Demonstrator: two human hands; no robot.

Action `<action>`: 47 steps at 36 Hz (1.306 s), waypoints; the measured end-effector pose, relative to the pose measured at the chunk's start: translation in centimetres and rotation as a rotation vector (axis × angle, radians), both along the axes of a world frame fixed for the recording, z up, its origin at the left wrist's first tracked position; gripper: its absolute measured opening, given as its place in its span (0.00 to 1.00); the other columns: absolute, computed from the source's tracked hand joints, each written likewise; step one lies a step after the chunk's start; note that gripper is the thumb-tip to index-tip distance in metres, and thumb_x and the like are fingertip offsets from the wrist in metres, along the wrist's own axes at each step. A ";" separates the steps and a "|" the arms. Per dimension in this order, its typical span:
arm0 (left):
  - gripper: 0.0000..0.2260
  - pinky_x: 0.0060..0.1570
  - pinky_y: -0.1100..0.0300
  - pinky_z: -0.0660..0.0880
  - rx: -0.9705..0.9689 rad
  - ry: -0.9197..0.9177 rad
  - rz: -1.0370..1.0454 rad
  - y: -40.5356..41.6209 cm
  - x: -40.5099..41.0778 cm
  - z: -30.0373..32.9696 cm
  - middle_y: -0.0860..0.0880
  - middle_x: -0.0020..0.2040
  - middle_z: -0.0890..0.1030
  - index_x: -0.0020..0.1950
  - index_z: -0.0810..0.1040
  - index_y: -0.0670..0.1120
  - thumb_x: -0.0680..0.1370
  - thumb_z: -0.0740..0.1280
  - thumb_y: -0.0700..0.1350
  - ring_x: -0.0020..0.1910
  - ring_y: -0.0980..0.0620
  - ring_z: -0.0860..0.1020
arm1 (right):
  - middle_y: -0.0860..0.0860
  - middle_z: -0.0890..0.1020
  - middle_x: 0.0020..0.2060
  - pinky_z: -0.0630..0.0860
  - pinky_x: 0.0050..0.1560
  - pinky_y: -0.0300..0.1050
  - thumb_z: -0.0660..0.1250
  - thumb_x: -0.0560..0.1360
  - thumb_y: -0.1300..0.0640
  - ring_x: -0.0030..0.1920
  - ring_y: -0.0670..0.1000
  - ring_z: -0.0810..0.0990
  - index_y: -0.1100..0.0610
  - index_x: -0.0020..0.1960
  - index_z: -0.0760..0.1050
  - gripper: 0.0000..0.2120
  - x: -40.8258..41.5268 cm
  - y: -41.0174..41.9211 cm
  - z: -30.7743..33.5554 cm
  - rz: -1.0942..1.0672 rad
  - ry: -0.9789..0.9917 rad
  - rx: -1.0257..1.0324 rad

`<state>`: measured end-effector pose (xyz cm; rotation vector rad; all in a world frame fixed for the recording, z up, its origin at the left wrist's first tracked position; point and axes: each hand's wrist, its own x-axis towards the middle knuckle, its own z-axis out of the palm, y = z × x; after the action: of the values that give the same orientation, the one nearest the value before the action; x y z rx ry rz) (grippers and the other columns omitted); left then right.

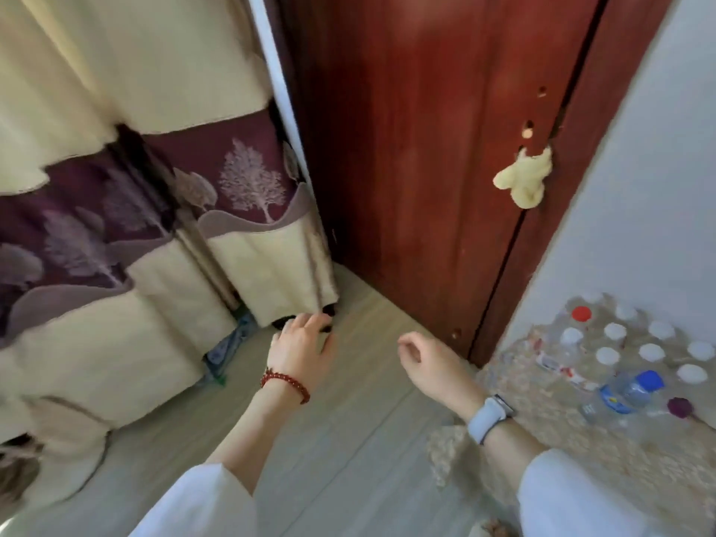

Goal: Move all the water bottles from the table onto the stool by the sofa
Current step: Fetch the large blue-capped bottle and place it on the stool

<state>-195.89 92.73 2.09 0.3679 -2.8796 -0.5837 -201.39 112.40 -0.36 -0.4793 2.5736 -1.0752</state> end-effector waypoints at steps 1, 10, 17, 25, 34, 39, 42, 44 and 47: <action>0.13 0.52 0.52 0.70 -0.022 0.025 0.053 -3.0 3.2 0.7 0.47 0.56 0.77 0.59 0.75 0.49 0.76 0.63 0.48 0.57 0.43 0.73 | 0.53 0.80 0.54 0.71 0.52 0.42 0.59 0.78 0.55 0.55 0.53 0.78 0.55 0.58 0.74 0.12 1.9 -3.1 0.7 0.052 0.005 -0.011; 0.15 0.57 0.50 0.70 -0.024 0.079 0.768 -25.6 35.5 3.7 0.43 0.60 0.76 0.61 0.74 0.45 0.76 0.64 0.47 0.60 0.42 0.72 | 0.56 0.77 0.57 0.65 0.55 0.39 0.58 0.78 0.55 0.58 0.54 0.74 0.58 0.60 0.73 0.13 22.2 -32.0 5.0 0.624 0.031 -0.053; 0.15 0.55 0.50 0.71 0.021 0.109 1.210 -32.8 55.2 2.4 0.44 0.59 0.77 0.60 0.75 0.44 0.76 0.64 0.48 0.59 0.43 0.74 | 0.58 0.78 0.56 0.67 0.58 0.44 0.58 0.78 0.55 0.59 0.56 0.74 0.59 0.58 0.74 0.12 38.2 -48.6 5.3 1.052 0.059 -0.016; 0.14 0.57 0.49 0.71 0.052 0.120 1.474 -43.6 71.2 0.2 0.46 0.60 0.76 0.61 0.74 0.44 0.77 0.61 0.48 0.60 0.47 0.73 | 0.55 0.77 0.56 0.70 0.52 0.41 0.57 0.78 0.54 0.54 0.51 0.76 0.57 0.59 0.73 0.13 54.2 -65.6 3.6 1.373 0.005 0.006; 0.14 0.58 0.49 0.71 -0.028 0.194 1.692 -60.1 88.1 5.0 0.46 0.59 0.77 0.61 0.74 0.44 0.77 0.61 0.48 0.59 0.46 0.73 | 0.54 0.78 0.57 0.72 0.59 0.48 0.56 0.79 0.53 0.58 0.53 0.76 0.57 0.61 0.72 0.14 73.6 -86.3 6.5 1.619 0.074 -0.022; 0.13 0.57 0.49 0.71 -0.049 0.233 1.879 -63.6 99.3 5.5 0.45 0.57 0.77 0.59 0.75 0.44 0.76 0.62 0.47 0.58 0.45 0.73 | 0.55 0.79 0.55 0.73 0.56 0.46 0.57 0.78 0.54 0.55 0.54 0.77 0.59 0.60 0.72 0.14 86.5 -93.5 6.9 1.791 0.061 -0.071; 0.12 0.56 0.52 0.71 -0.040 0.265 1.971 -65.3 106.6 4.4 0.46 0.57 0.78 0.58 0.75 0.45 0.76 0.63 0.46 0.58 0.46 0.74 | 0.54 0.80 0.53 0.71 0.51 0.42 0.58 0.78 0.54 0.51 0.53 0.79 0.57 0.59 0.73 0.13 94.2 -97.2 6.1 1.860 0.066 -0.095; 0.12 0.56 0.53 0.71 -0.030 0.284 2.019 -66.9 111.5 3.6 0.46 0.56 0.78 0.58 0.75 0.45 0.76 0.63 0.47 0.58 0.46 0.74 | 0.54 0.80 0.53 0.71 0.50 0.42 0.58 0.78 0.53 0.51 0.52 0.79 0.56 0.58 0.73 0.12 99.2 -99.5 5.5 1.907 0.059 -0.085; 0.12 0.56 0.54 0.70 -0.022 0.326 2.071 -70.1 119.1 2.9 0.46 0.56 0.77 0.57 0.75 0.45 0.76 0.63 0.47 0.57 0.46 0.73 | 0.55 0.80 0.52 0.72 0.51 0.43 0.58 0.78 0.53 0.51 0.53 0.79 0.56 0.59 0.73 0.13 106.7 -103.8 5.2 1.938 0.060 -0.093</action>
<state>-76.84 22.63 5.00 2.2426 -0.9538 -0.0742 -94.73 8.61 4.80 -2.1849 0.9210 -0.2967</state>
